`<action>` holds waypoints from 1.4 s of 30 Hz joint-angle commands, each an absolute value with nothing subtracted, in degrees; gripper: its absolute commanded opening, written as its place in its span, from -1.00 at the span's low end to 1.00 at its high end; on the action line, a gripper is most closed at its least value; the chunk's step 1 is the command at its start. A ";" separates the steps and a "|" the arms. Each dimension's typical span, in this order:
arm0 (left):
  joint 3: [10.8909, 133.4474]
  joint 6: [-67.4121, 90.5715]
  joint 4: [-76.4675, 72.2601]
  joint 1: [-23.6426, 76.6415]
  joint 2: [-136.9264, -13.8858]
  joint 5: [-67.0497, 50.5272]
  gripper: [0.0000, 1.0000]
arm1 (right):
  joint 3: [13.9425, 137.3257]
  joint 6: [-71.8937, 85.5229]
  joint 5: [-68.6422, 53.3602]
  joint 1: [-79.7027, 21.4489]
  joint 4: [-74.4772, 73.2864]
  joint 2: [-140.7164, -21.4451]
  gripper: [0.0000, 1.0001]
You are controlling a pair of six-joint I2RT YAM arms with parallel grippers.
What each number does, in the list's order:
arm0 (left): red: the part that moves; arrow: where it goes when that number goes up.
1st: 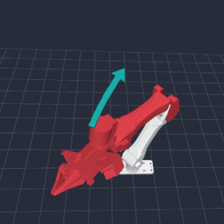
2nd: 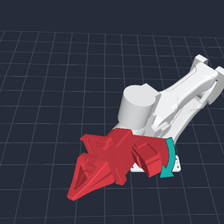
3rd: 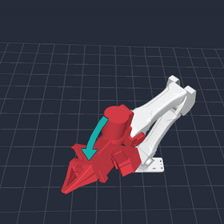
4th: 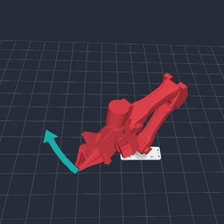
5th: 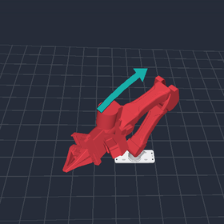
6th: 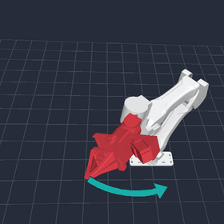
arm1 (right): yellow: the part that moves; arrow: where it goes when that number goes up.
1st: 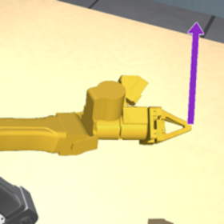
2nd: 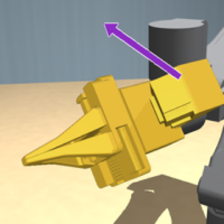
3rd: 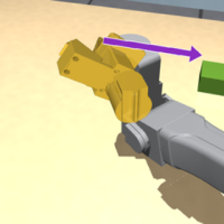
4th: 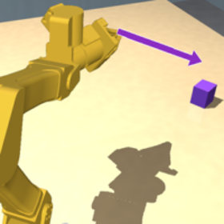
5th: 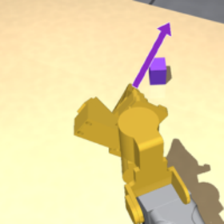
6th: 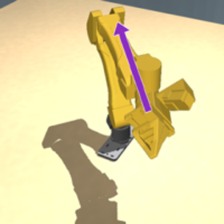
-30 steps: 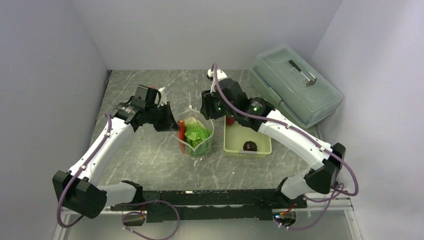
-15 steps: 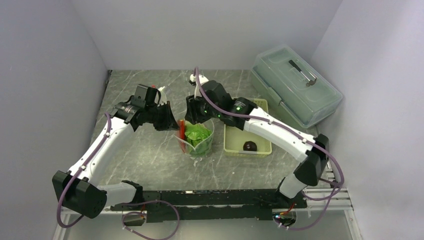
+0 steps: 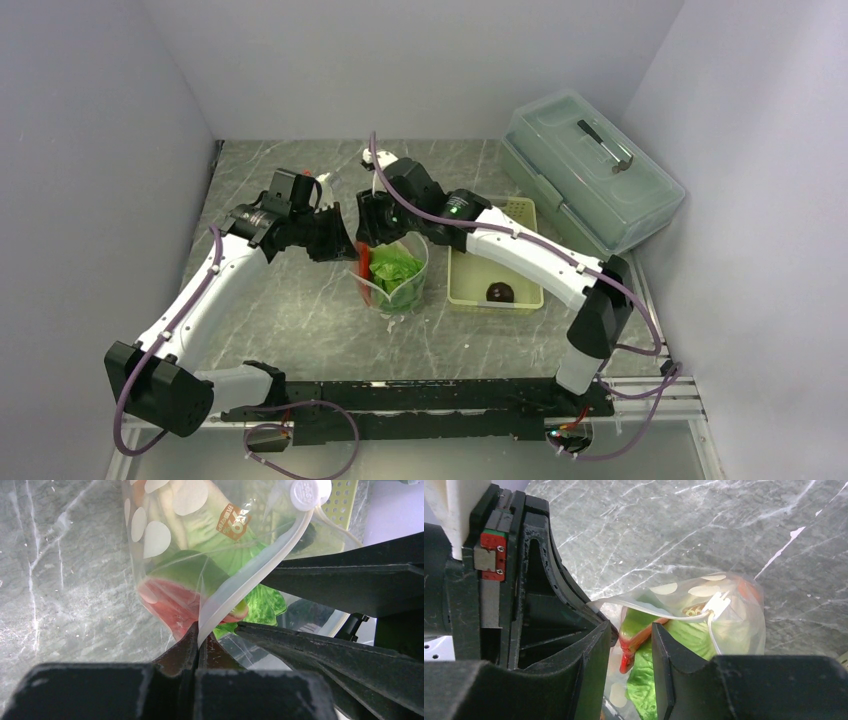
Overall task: Place the food in the zip-top bag and seal the zipper
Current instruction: Adjust the fake fruit in the zipper food storage bag.
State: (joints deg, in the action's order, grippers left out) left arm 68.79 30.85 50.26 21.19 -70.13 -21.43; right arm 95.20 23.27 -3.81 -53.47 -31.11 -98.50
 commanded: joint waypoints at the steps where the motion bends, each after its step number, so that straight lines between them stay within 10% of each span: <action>1: 71.32 30.17 49.39 21.18 -69.18 -22.42 -1.00 | 98.18 23.76 -4.94 -53.96 -29.46 -98.92 -0.23; 29: 72.43 30.91 49.40 21.18 -68.31 -22.41 -1.00 | 82.32 24.58 -0.55 -59.28 -27.61 -97.63 -0.89; 42: 72.69 30.85 50.11 21.18 -67.83 -22.19 -1.00 | 85.37 24.61 3.44 -60.20 -27.33 -90.97 -0.50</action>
State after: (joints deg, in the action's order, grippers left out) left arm 69.89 30.89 51.68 21.19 -69.67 -21.58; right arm 82.81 24.21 1.54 -59.83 -27.83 -96.60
